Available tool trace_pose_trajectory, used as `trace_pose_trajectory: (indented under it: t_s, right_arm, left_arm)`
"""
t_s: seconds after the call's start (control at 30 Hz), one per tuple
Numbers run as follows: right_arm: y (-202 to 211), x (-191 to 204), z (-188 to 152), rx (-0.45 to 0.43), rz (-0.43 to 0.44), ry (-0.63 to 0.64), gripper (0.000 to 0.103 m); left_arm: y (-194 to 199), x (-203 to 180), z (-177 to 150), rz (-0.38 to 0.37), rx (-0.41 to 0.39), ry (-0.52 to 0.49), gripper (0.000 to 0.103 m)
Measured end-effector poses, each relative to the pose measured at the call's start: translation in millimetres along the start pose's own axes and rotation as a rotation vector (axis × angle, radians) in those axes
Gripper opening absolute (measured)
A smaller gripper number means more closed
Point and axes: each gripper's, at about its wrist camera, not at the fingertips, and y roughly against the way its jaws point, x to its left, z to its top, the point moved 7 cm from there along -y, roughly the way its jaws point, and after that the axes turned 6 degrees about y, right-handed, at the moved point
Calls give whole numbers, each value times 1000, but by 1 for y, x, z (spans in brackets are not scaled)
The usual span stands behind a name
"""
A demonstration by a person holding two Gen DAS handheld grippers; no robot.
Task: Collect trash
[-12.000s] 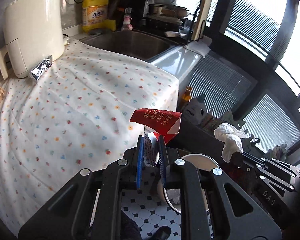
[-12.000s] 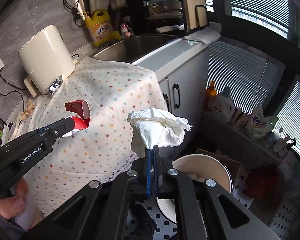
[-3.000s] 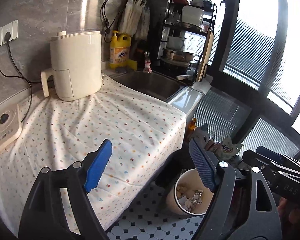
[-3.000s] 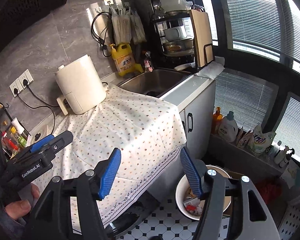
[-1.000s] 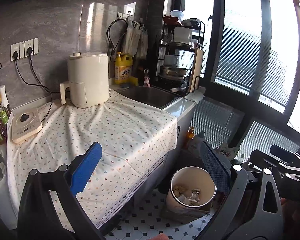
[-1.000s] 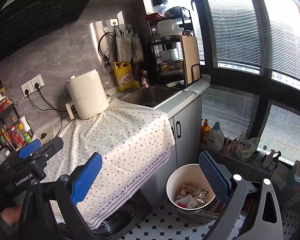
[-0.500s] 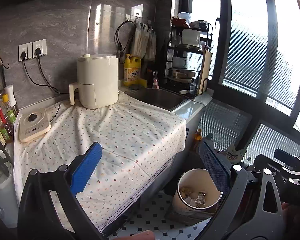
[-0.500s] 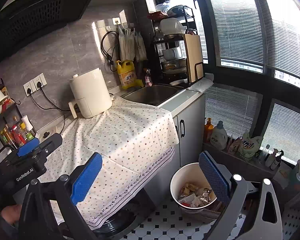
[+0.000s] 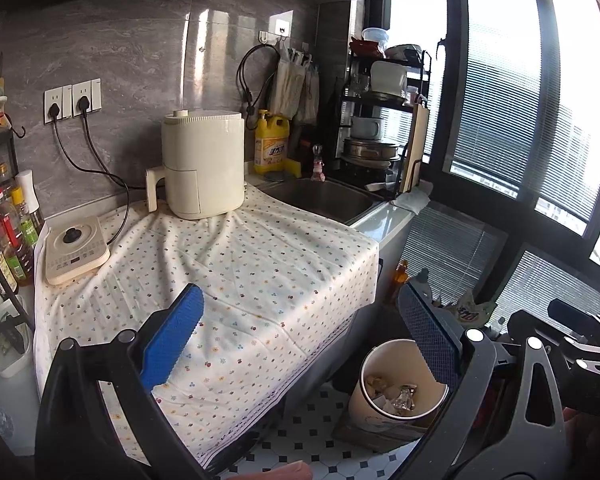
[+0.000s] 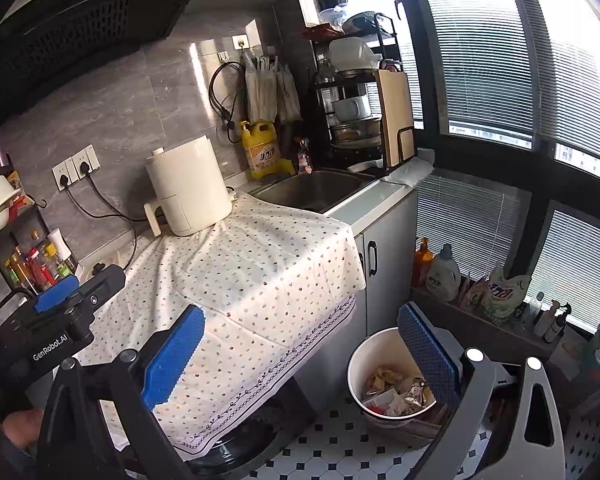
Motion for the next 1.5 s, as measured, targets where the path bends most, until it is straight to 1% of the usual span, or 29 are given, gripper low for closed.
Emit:
trace_pose_trajectory:
  t_s: [1.0, 1.5]
  right_arm:
    - [-3, -13, -4, 2, -2, -1, 95]
    - [-3, -17, -9, 7, 2, 0, 95]
  left_arm:
    - [-2, -10, 1, -5, 4, -9, 97]
    - [-6, -14, -6, -8, 12, -7, 97]
